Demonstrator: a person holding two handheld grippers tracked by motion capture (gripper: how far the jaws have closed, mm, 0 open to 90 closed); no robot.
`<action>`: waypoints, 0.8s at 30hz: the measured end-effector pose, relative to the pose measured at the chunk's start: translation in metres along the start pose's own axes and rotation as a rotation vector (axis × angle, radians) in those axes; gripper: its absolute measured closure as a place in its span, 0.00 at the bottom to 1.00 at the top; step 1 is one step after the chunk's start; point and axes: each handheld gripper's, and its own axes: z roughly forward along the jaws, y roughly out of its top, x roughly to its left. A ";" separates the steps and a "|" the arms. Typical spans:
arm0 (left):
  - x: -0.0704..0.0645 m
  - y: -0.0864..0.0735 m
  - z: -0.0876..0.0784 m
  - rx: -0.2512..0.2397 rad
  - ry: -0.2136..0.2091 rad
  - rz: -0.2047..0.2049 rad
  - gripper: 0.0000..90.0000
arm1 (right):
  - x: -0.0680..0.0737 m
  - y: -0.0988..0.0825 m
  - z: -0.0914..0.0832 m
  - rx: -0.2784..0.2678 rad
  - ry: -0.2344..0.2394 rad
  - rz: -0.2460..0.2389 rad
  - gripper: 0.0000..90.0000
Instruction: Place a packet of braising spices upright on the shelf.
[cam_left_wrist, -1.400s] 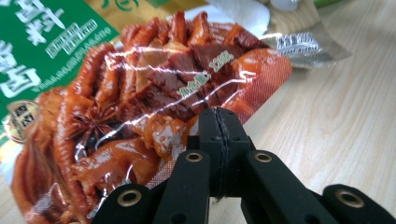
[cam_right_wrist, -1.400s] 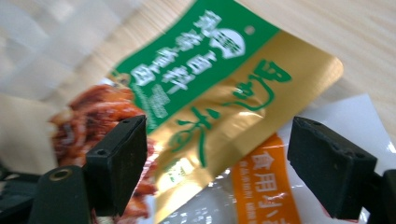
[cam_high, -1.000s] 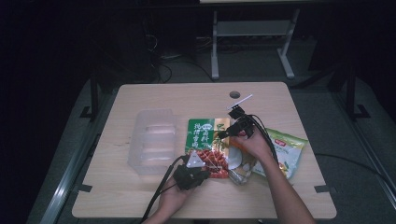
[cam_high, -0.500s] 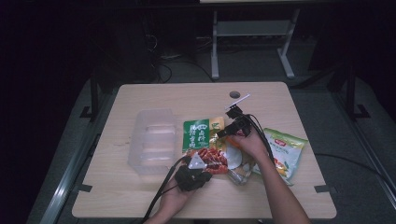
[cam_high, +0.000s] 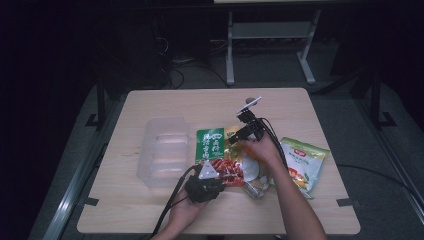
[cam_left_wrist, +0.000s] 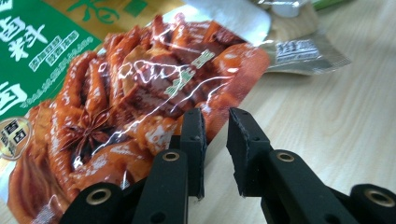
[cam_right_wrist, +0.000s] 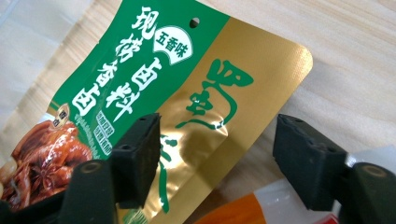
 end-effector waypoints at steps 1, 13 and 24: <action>0.002 -0.001 0.001 0.008 0.001 -0.005 0.84 | -0.003 -0.001 0.004 0.009 0.030 0.012 0.39; 0.008 -0.004 0.003 0.014 -0.002 -0.031 0.84 | 0.000 -0.007 0.011 0.041 0.161 -0.014 0.71; 0.006 -0.004 0.000 -0.005 -0.012 -0.037 0.78 | 0.009 -0.008 -0.004 -0.002 0.227 -0.056 1.00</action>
